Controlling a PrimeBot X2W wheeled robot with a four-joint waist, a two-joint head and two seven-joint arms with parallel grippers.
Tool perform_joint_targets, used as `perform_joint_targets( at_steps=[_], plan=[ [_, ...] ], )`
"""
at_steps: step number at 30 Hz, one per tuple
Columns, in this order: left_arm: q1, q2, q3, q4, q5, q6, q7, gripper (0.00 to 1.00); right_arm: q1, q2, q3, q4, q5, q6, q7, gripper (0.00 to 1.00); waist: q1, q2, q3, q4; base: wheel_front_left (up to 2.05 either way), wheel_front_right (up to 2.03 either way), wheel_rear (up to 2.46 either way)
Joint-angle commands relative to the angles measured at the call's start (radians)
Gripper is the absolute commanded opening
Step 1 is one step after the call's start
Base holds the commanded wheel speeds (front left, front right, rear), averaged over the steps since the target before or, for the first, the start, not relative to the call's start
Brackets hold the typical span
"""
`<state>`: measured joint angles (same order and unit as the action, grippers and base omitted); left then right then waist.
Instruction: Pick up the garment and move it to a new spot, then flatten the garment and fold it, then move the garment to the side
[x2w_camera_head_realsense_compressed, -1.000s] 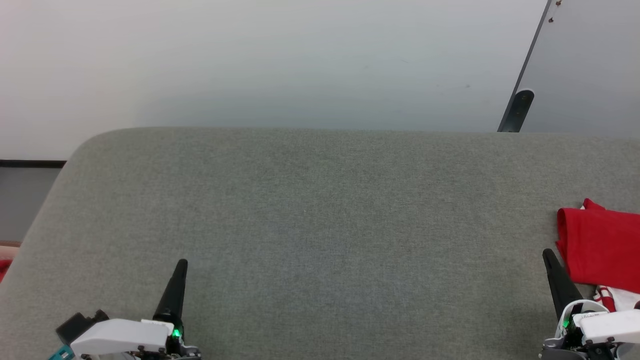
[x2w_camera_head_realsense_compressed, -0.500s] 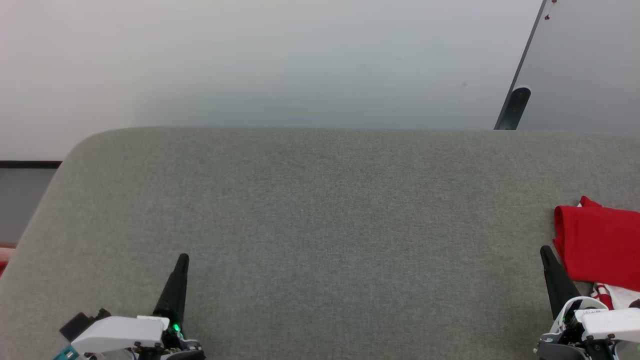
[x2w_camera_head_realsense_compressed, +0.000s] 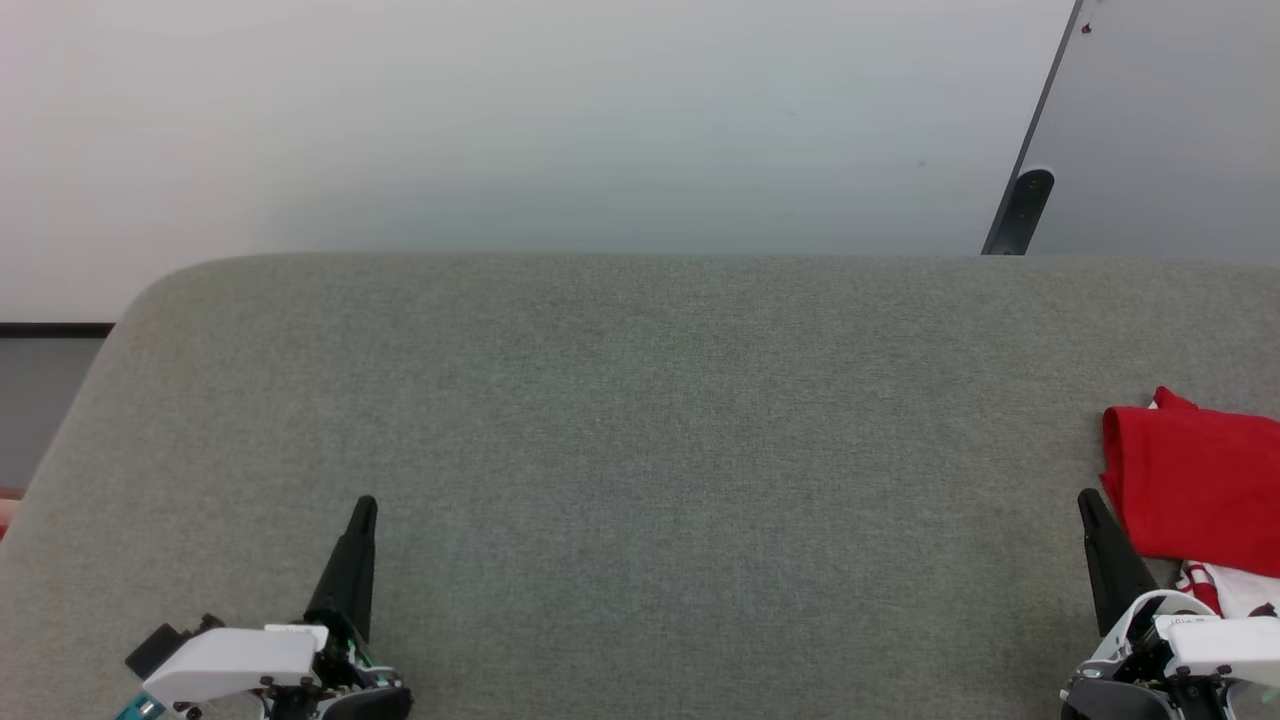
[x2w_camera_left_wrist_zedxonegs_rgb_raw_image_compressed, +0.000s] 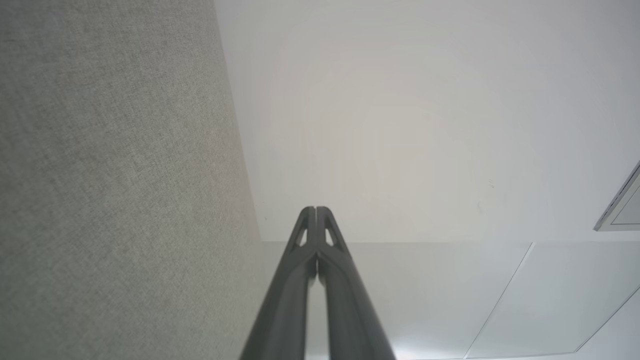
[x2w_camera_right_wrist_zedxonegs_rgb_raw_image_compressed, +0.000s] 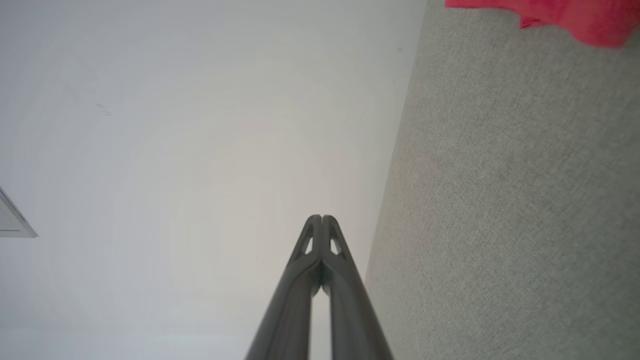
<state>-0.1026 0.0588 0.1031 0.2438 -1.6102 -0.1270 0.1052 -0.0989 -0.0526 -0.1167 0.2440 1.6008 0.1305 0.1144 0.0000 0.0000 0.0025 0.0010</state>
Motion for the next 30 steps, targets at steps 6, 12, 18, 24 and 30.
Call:
perform_joint_targets(
  at_steps=[6,12,18,24,30],
  plan=[
    [-0.012,-0.005,0.005,0.004,-0.01,-0.007,0.005,0.0,-0.012,0.005,0.005,0.003,0.014,0.0,-0.003,0.0,0.0,0.0,0.001,-0.001,0.0,0.0,0.0],
    [-0.012,-0.006,0.006,0.004,-0.009,-0.007,0.006,0.0,-0.012,0.005,0.005,0.003,0.014,0.0,-0.003,0.0,0.0,0.0,0.001,-0.001,0.0,0.0,0.0],
    [-0.012,-0.006,0.007,0.004,-0.008,-0.007,0.007,0.0,-0.012,0.005,0.005,0.003,0.014,0.0,-0.003,0.0,0.0,0.0,0.001,-0.001,0.0,0.0,0.0],
    [-0.012,-0.007,0.008,0.004,-0.007,-0.007,0.006,0.0,-0.012,0.005,0.005,0.003,0.015,0.0,-0.003,0.0,0.0,0.0,0.001,-0.001,0.0,0.0,0.0],
    [-0.012,-0.007,0.008,0.004,-0.007,-0.007,0.007,0.0,-0.012,0.005,0.005,0.003,0.015,0.0,-0.003,0.0,0.0,0.0,0.001,-0.001,0.0,0.0,0.0]
  ],
)
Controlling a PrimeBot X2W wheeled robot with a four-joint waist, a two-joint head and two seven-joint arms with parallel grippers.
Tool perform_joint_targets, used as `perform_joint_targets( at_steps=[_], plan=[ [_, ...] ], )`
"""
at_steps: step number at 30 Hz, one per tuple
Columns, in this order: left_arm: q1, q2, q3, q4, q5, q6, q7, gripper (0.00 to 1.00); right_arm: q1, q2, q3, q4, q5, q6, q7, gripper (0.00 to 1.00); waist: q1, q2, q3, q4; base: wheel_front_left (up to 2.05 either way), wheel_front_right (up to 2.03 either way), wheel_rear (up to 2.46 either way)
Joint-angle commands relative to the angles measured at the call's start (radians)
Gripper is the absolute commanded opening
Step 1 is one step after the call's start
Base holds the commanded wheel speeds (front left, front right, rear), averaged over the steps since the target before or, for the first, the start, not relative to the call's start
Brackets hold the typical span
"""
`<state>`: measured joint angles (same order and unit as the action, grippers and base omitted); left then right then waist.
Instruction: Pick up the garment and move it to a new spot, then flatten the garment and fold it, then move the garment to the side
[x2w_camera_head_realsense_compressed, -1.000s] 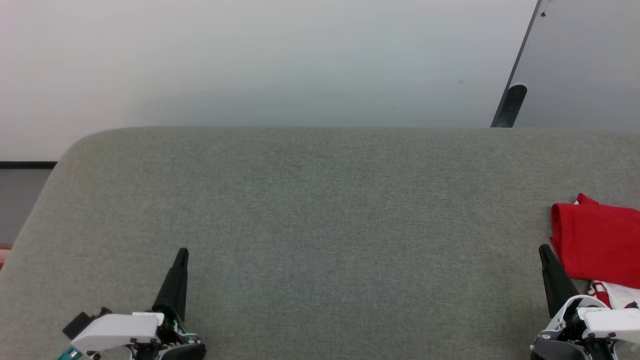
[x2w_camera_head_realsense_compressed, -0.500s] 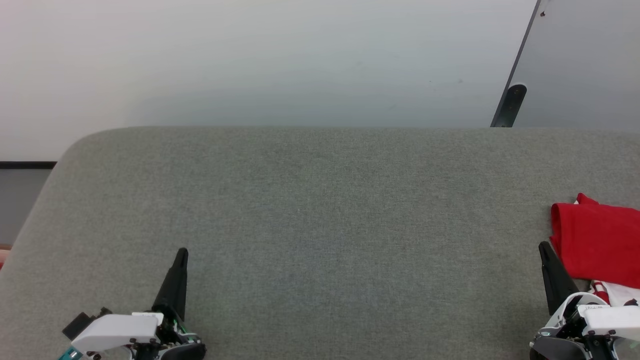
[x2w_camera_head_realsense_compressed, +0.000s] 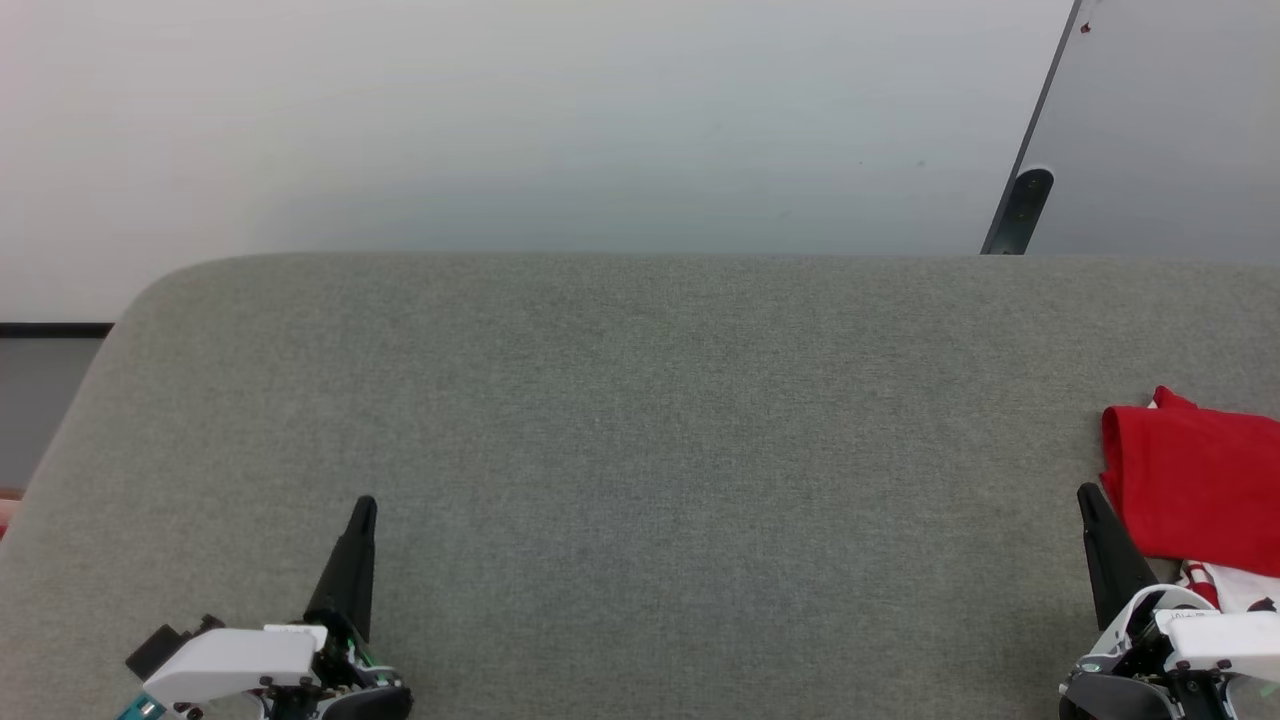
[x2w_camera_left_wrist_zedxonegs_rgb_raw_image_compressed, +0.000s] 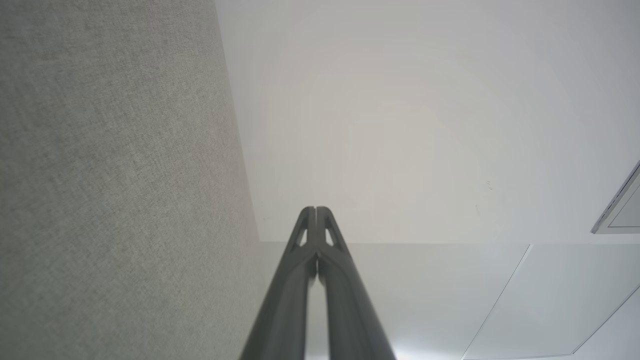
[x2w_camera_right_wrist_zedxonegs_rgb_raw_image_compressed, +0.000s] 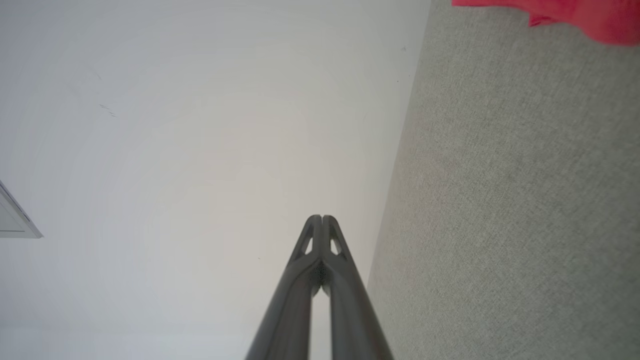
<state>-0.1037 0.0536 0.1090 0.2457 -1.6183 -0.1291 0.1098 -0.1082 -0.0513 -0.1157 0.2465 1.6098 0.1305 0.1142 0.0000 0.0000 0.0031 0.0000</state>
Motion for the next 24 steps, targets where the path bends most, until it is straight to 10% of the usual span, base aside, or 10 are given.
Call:
perform_joint_targets(
  at_steps=[1,24],
  plan=[
    [-0.011,-0.002,0.003,0.002,0.002,-0.005,0.002,0.0,-0.003,0.004,0.004,0.0,0.006,0.0,-0.003,0.0,0.0,0.0,0.0,0.0,0.0,0.0,0.0],
    [-0.011,-0.003,0.005,0.002,0.004,-0.005,0.003,0.0,-0.003,0.004,0.004,0.0,0.006,0.0,-0.003,0.0,0.0,0.0,0.0,0.0,0.0,0.0,0.0]
  ],
)
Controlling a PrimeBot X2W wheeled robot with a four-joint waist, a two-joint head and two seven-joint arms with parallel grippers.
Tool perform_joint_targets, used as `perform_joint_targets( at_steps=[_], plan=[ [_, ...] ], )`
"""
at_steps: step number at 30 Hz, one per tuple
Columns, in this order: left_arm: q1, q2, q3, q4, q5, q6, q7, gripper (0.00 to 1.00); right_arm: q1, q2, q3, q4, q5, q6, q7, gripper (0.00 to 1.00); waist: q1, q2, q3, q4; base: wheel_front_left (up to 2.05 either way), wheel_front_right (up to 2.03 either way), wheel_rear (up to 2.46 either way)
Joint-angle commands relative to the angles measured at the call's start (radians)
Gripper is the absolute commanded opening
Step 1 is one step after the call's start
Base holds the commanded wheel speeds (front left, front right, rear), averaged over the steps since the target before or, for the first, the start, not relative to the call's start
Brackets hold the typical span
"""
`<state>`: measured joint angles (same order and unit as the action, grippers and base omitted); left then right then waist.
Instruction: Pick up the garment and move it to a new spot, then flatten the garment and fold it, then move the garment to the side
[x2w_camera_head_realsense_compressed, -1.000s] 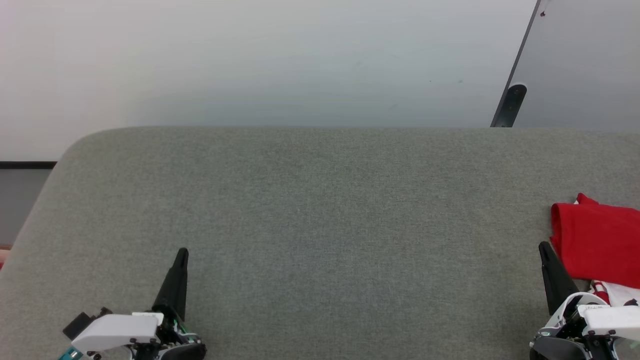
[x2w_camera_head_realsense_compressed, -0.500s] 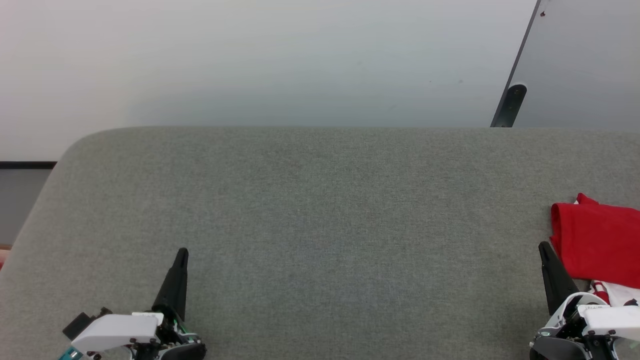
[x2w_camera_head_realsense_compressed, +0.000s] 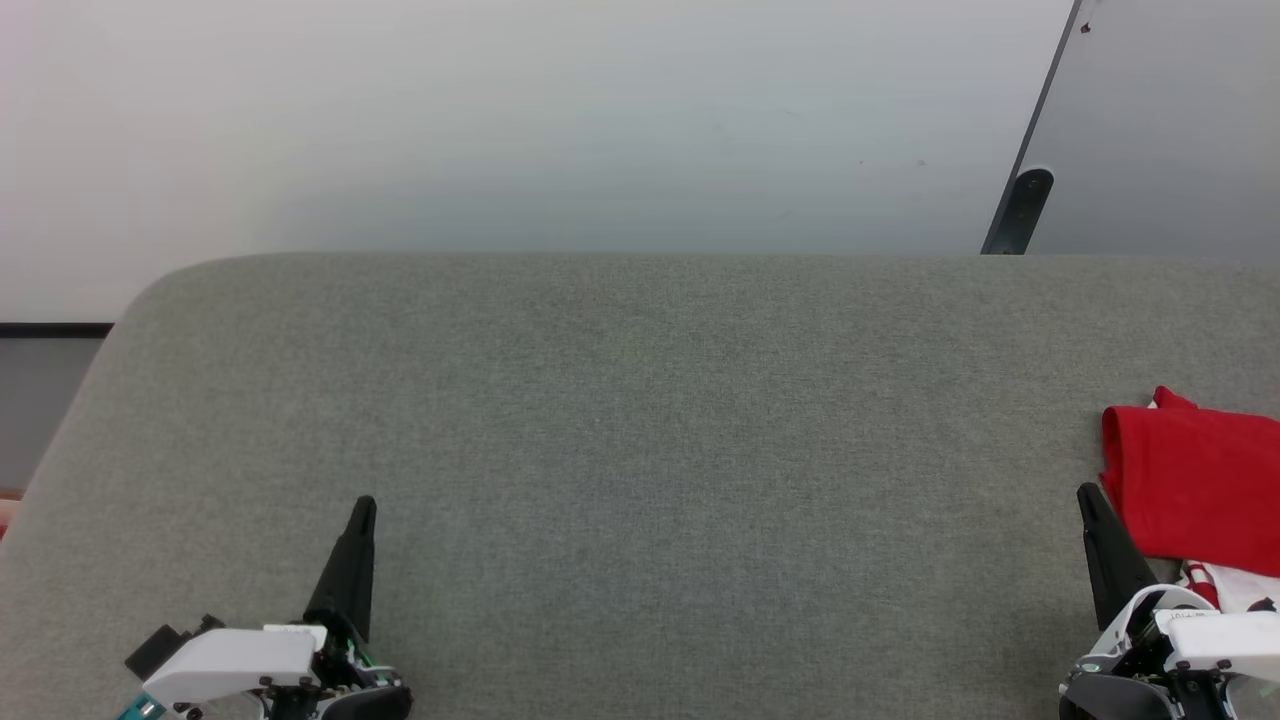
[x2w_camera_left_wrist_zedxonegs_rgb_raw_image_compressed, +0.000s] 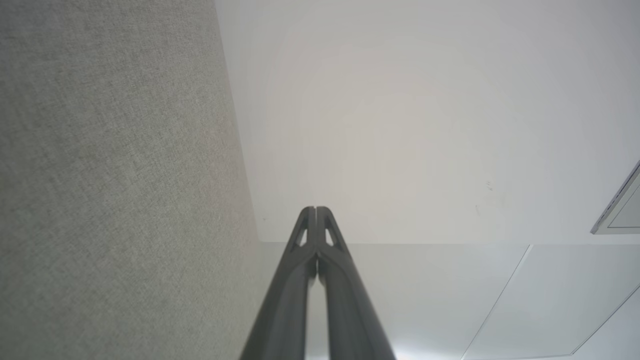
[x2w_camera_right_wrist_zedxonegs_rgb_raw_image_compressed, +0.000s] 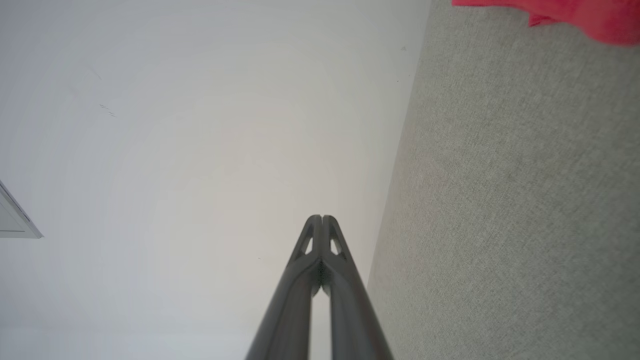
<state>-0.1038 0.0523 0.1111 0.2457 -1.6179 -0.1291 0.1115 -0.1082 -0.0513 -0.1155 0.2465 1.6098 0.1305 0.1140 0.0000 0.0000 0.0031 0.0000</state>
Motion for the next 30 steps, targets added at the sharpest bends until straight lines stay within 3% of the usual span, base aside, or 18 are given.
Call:
perform_joint_targets(
  at_steps=[1,30],
  plan=[
    [-0.011,-0.002,0.002,0.002,0.004,-0.005,0.002,0.0,-0.003,0.004,0.004,0.0,0.006,0.0,-0.003,0.0,0.0,0.0,0.0,0.0,0.0,0.0,0.0],
    [-0.011,-0.003,0.004,0.002,0.005,-0.005,0.002,0.0,-0.003,0.004,0.004,0.0,0.006,0.0,-0.003,0.0,0.0,0.0,0.0,0.0,0.0,0.0,0.0]
  ],
)
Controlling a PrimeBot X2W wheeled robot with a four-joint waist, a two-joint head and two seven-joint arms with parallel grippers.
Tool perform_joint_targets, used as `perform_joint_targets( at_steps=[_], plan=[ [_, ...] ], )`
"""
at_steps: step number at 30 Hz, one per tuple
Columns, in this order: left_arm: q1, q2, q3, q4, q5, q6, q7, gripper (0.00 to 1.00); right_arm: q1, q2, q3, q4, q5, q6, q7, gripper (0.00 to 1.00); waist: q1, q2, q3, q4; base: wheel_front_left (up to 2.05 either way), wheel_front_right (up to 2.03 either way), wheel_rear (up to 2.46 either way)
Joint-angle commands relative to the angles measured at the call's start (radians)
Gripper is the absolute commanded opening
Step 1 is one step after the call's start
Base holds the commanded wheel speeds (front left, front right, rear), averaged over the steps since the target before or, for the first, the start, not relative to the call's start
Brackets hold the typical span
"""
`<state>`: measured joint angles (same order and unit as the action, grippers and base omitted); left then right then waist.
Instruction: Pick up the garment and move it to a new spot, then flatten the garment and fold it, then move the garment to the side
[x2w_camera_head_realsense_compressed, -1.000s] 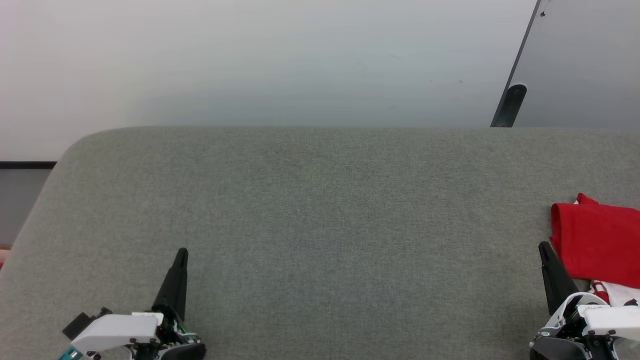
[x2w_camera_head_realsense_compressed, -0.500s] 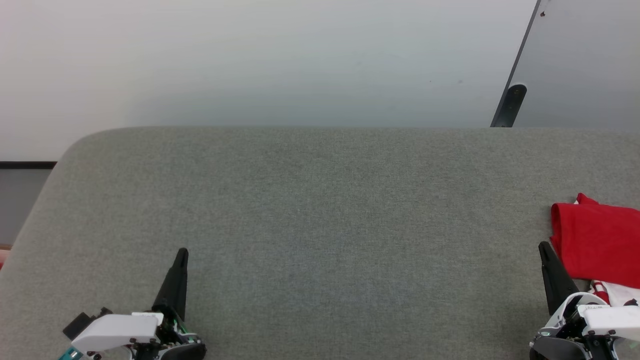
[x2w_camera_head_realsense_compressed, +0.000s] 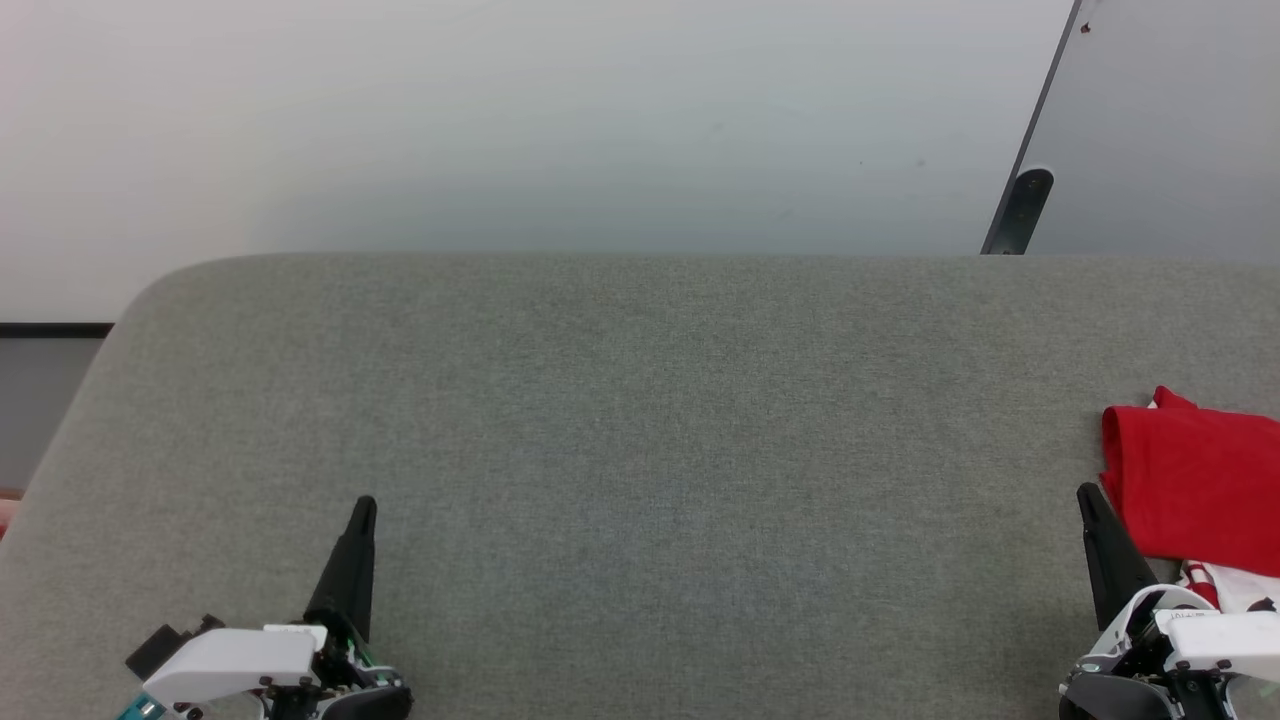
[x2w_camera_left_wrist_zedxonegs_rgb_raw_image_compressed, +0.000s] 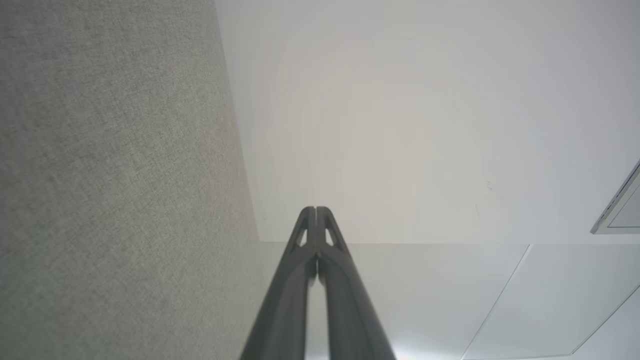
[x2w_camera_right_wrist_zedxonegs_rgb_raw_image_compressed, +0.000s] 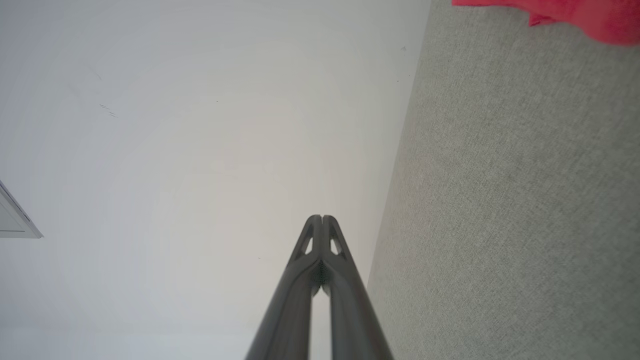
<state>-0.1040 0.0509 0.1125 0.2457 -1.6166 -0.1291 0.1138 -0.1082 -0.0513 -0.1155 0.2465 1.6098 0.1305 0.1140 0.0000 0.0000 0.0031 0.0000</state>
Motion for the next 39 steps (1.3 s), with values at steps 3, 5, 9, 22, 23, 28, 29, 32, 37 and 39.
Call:
perform_joint_targets(
  at_steps=[3,5,9,22,23,28,29,32,37,39],
  plan=[
    [-0.011,-0.001,0.003,0.002,0.004,-0.005,0.0,0.0,-0.003,0.004,0.004,0.0,0.006,0.0,-0.003,0.0,0.0,0.0,0.0,0.0,0.0,0.0,0.0],
    [-0.011,-0.002,0.003,0.002,0.004,-0.005,0.0,0.0,-0.003,0.004,0.004,0.0,0.006,0.0,-0.003,0.0,0.0,0.0,0.0,0.0,0.0,0.0,0.0],
    [-0.011,-0.002,0.003,0.002,0.005,-0.005,0.0,0.0,-0.003,0.004,0.004,0.0,0.006,0.0,-0.003,0.0,0.0,0.0,0.0,0.0,0.0,0.0,0.0],
    [-0.011,-0.002,0.004,0.002,0.005,-0.005,0.001,0.0,-0.003,0.004,0.004,0.0,0.006,0.0,-0.003,0.0,0.0,0.0,0.0,0.0,0.0,0.0,0.0],
    [-0.011,-0.002,0.004,0.002,0.005,-0.005,0.001,0.0,-0.003,0.004,0.004,0.0,0.006,0.0,-0.003,0.0,0.0,0.0,0.0,0.0,0.0,0.0,0.0],
    [-0.011,-0.002,0.004,0.002,0.005,-0.005,0.001,0.0,-0.003,0.004,0.004,0.0,0.006,0.0,-0.003,0.0,0.0,0.0,0.0,0.0,0.0,0.0,0.0],
    [-0.011,-0.002,0.004,0.002,0.005,-0.005,0.001,0.0,-0.003,0.004,0.004,0.0,0.006,0.0,-0.003,0.0,0.0,0.0,0.0,0.0,0.0,0.0,0.0],
    [-0.011,-0.002,0.004,0.002,0.005,-0.005,0.002,0.0,-0.003,0.004,0.004,0.0,0.006,0.0,-0.003,0.0,0.0,0.0,0.0,0.0,0.0,0.0,0.0],
    [-0.011,-0.002,0.004,0.002,0.005,-0.005,0.002,0.0,-0.003,0.004,0.004,0.0,0.006,0.0,-0.003,0.0,0.0,0.0,0.0,0.0,0.0,0.0,0.0],
    [-0.011,-0.002,0.004,0.002,0.005,-0.005,0.002,0.0,-0.003,0.004,0.004,0.0,0.006,0.0,-0.003,0.0,0.0,0.0,0.0,0.0,0.0,0.0,0.0]
  ],
)
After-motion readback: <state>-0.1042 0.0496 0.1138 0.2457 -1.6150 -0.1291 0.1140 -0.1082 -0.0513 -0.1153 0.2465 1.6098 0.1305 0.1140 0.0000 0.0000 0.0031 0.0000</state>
